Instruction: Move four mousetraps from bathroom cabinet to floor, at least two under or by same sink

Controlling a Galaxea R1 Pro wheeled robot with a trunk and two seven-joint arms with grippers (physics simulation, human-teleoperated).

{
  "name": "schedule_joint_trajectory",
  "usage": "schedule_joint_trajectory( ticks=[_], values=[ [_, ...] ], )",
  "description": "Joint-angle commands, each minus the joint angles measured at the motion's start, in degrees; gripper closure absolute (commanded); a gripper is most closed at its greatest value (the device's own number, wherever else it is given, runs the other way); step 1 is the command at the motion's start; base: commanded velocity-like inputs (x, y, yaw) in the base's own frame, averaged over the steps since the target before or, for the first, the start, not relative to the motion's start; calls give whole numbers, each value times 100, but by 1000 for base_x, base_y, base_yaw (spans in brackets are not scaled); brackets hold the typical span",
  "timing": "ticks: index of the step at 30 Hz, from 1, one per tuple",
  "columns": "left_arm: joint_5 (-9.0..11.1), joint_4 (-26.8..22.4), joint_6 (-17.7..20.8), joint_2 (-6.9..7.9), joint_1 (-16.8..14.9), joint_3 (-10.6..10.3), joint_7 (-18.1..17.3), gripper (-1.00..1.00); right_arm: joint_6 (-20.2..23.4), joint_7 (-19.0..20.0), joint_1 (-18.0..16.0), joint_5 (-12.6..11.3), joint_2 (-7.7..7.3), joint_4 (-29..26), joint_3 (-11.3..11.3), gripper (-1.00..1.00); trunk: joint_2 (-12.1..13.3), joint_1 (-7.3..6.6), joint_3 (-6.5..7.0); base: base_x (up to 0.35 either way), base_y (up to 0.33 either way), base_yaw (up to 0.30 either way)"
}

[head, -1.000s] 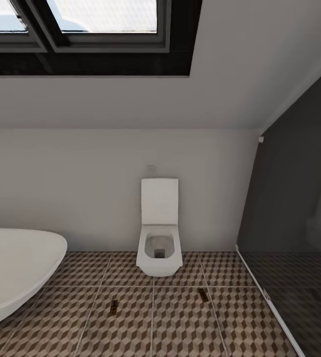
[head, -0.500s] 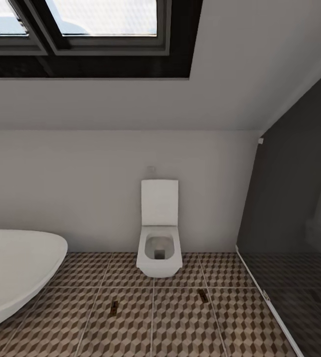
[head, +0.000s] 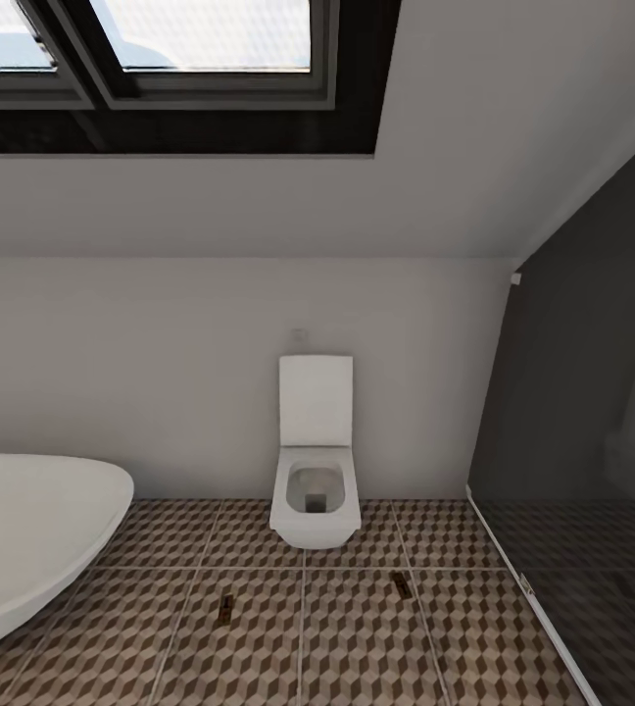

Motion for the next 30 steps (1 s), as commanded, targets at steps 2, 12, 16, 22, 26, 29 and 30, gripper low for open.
schedule_joint_trajectory(
  ticks=[2,12,16,22,26,29,30],
  values=[
    [41,3,-19,0,-4,-14,7,-100,-25,-1,-7,-50,4,18,49,-100,-4,0,-7,0,0,0],
    [9,-14,-30,24,-4,-51,7,-100,-25,-2,-7,-3,0,-5,57,-100,-4,0,-7,0,0,0],
    [2,-21,-32,29,-4,-56,7,-100,-29,-2,-7,5,-1,-12,58,-100,-4,0,-7,0,0,0],
    [1,-24,-32,23,-4,-42,7,-100,-30,-2,-7,6,-7,-16,59,-100,-4,0,-7,0,0,0],
    [13,-20,-31,9,-4,-31,7,-100,-25,-2,-7,-2,-9,-12,49,-100,-4,0,-7,0,0,0],
    [18,-18,-28,3,-4,-27,7,-100,-24,-2,-7,-7,-9,-10,46,-100,-4,0,-7,0,0,0],
    [18,-18,-28,3,-4,-27,7,-100,-24,-2,-7,-7,-9,-10,46,-100,-4,0,-7,0,0,0]
  ],
)
